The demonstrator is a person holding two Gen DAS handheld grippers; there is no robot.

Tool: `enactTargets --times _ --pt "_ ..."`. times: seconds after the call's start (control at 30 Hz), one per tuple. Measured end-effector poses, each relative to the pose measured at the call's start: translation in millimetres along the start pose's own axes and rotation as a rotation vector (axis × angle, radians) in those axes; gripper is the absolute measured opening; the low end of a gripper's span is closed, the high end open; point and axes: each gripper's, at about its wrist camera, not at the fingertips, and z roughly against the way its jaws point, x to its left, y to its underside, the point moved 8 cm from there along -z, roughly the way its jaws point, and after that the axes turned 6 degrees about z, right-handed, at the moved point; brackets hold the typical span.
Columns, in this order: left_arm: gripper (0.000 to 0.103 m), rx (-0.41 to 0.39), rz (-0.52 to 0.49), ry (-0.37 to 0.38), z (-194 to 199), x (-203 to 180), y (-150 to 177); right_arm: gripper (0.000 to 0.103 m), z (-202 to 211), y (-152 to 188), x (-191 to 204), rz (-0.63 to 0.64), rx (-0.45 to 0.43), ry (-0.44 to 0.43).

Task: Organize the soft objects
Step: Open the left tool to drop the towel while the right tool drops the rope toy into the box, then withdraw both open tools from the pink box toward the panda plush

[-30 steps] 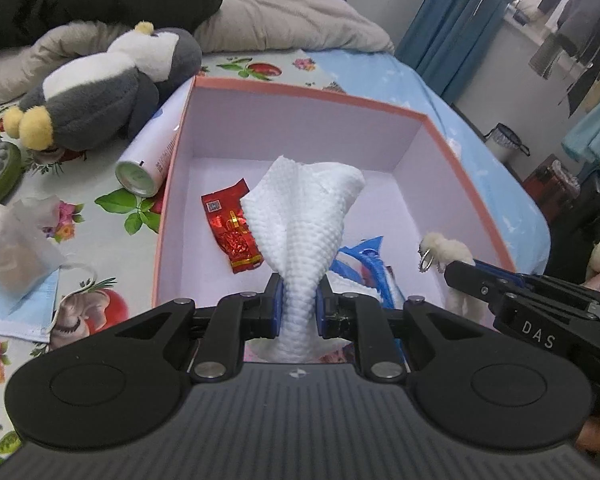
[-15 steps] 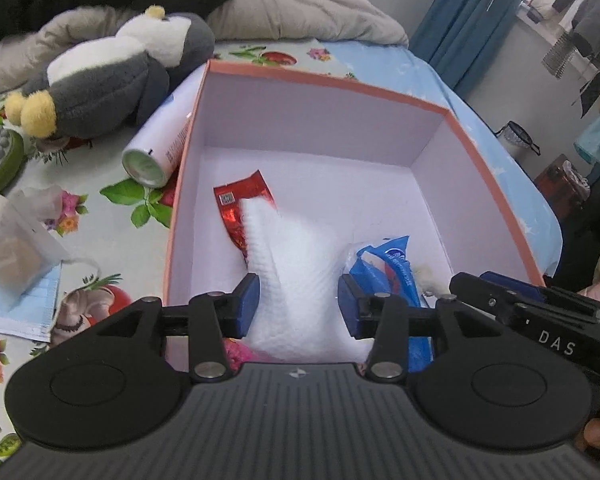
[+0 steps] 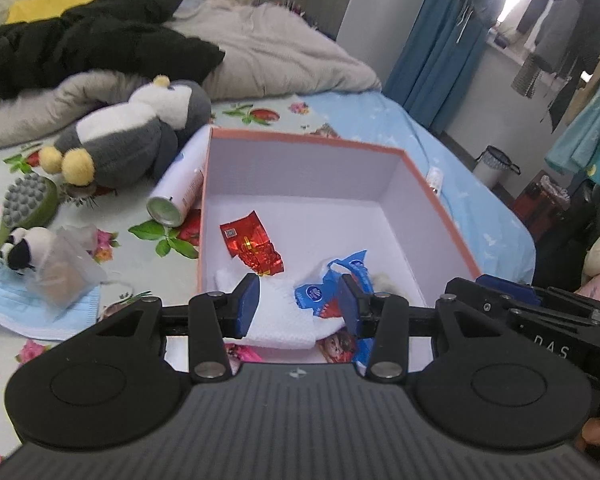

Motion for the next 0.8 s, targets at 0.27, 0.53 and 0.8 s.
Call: enactTargets --times 0.27,0.53,0.8 --pt "0.049 -0.048 -0.01 0.017 51.0 -2.1 13.9 0.043 41.2 1.4 22.9 0.017 -0.057 -0.012" --pt "0.049 -0.108 0.004 0.005 99.0 3.9 31.3 0.043 68.9 12.1 45.1 0.05 -0.092 -0.039" --pt "0.049 -0.142 0.034 -0.02 139.4 18.7 52.3 0.043 88.6 24.5 65.8 0.087 -0.096 -0.067"
